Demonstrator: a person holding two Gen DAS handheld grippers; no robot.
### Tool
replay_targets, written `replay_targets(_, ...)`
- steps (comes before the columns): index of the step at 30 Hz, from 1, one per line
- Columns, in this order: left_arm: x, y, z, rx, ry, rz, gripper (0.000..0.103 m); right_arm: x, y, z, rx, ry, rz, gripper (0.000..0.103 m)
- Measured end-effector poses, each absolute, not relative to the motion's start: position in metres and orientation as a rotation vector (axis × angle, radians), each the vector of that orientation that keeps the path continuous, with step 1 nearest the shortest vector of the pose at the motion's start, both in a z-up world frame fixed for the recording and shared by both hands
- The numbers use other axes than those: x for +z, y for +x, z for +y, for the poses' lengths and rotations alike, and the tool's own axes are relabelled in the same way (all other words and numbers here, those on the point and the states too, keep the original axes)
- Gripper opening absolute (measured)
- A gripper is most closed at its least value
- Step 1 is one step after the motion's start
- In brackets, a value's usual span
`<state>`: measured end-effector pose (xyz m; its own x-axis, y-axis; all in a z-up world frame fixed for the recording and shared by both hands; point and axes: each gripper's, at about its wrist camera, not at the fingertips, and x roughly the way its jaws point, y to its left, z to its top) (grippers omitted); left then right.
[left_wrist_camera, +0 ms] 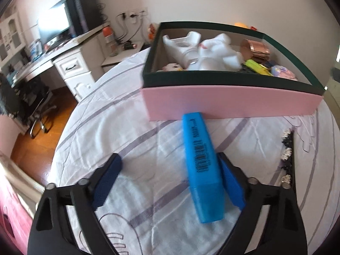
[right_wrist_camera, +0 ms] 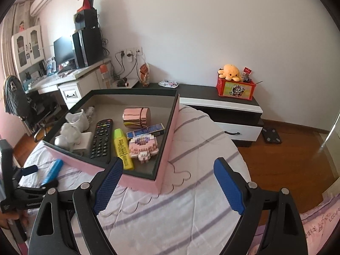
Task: Organize rigid objects
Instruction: 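Grasp blue highlighter with left tool, then carry blue highlighter over the pink box and release it inside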
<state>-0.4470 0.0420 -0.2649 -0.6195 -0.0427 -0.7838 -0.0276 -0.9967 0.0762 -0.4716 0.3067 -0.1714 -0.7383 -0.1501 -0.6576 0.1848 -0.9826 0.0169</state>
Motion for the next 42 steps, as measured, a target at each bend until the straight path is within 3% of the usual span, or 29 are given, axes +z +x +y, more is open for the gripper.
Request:
replay_targets(3, -0.263, -0.449, 0.046, -2.887, 1.364, -0.160, 0.054, -0.178, -0.488, 0.305, -2.763, 1.097, 0.077, 0.088)
replay_targets(4, -0.262, -0.449, 0.047, -2.906, 1.368, -0.154, 0.039, -0.181, -0.493, 0.304, -2.762, 1.121, 0.088, 0.088)
replay_targets(5, -0.261, -0.449, 0.046, -2.911, 1.363, -0.160, 0.031, -0.183, -0.497, 0.304, -2.762, 1.131, 0.092, 0.088)
replay_targets(7, -0.260, -0.450, 0.046, -2.912, 1.358, -0.191, 0.026, -0.186, -0.503, 0.303, -2.761, 1.157, 0.113, 0.086)
replay_targets(11, -0.259, -0.448, 0.044, -2.909, 1.343, -0.226, 0.026, -0.193, -0.520, 0.300, -2.737, 1.234, 0.164, 0.064)
replay_targets(18, -0.260, -0.441, 0.030, -2.898, 1.324, -0.256, 0.026, -0.208, -0.533, 0.290, -2.649, 1.328, 0.185, 0.040)
replay_targets(20, -0.261, -0.439, 0.026, -2.888, 1.317, -0.260, 0.026, -0.211, -0.533, 0.287, -2.617, 1.328, 0.171, 0.023)
replay_targets(22, -0.261, -0.437, 0.020, -2.885, 1.313, -0.253, 0.026, -0.212, -0.531, 0.281, -2.603, 1.328, 0.188, 0.014)
replay_targets(42, -0.241, -0.426, -0.014, -2.855, 1.242, -0.209, 0.026, -0.214, -0.533, 0.282, -2.589, 1.357, 0.182, 0.014)
